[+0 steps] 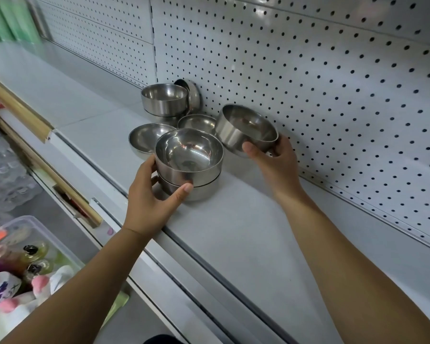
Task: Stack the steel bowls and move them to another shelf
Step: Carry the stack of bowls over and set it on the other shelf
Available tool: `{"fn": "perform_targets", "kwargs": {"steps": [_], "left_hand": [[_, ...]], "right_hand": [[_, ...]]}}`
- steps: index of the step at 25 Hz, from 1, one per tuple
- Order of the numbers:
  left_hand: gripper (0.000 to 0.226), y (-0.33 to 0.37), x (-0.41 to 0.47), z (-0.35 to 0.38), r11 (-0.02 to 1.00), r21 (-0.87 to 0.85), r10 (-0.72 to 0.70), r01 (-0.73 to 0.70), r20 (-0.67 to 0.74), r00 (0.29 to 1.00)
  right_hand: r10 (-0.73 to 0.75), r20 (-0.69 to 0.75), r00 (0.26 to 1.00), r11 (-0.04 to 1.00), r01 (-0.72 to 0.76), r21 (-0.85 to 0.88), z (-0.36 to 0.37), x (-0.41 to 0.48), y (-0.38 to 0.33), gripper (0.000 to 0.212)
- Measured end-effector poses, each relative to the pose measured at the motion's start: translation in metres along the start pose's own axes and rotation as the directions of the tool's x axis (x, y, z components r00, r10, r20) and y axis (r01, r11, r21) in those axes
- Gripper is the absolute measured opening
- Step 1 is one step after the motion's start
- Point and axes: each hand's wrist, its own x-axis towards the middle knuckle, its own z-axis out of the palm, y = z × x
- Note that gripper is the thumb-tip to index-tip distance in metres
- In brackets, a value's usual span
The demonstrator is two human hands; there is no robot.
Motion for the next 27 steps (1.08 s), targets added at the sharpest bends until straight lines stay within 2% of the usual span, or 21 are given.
{"fn": "perform_targets", "kwargs": {"steps": [3, 6, 13, 22, 27], "left_hand": [[0.082, -0.001, 0.000, 0.000, 1.000, -0.012, -0.021, 0.021, 0.000, 1.000], [0.083, 0.000, 0.000, 0.000, 0.999, -0.022, -0.027, 0.027, 0.000, 1.000], [0.080, -0.001, 0.002, -0.002, 0.999, -0.032, -0.021, 0.022, 0.027, 0.999], [0.071, -0.001, 0.002, -0.001, 0.999, -0.024, -0.036, 0.036, 0.024, 0.999], [0.070, -0.003, 0.003, -0.002, 0.998, -0.034, -0.048, 0.049, 0.035, 0.998]], "right_hand": [[-0.062, 0.012, 0.998, 0.995, 0.061, 0.080, 0.013, -0.009, -0.029, 0.080], [-0.089, 0.083, 0.993, 0.989, 0.078, 0.124, 0.026, -0.015, -0.047, 0.067], [-0.056, 0.251, 0.966, 0.998, 0.046, 0.047, 0.044, -0.034, -0.045, 0.059], [-0.055, 0.346, 0.937, 0.995, 0.081, -0.062, 0.049, -0.048, -0.037, 0.084], [-0.031, 0.365, 0.930, 0.997, 0.054, -0.055, 0.047, -0.050, -0.038, 0.084]]}}
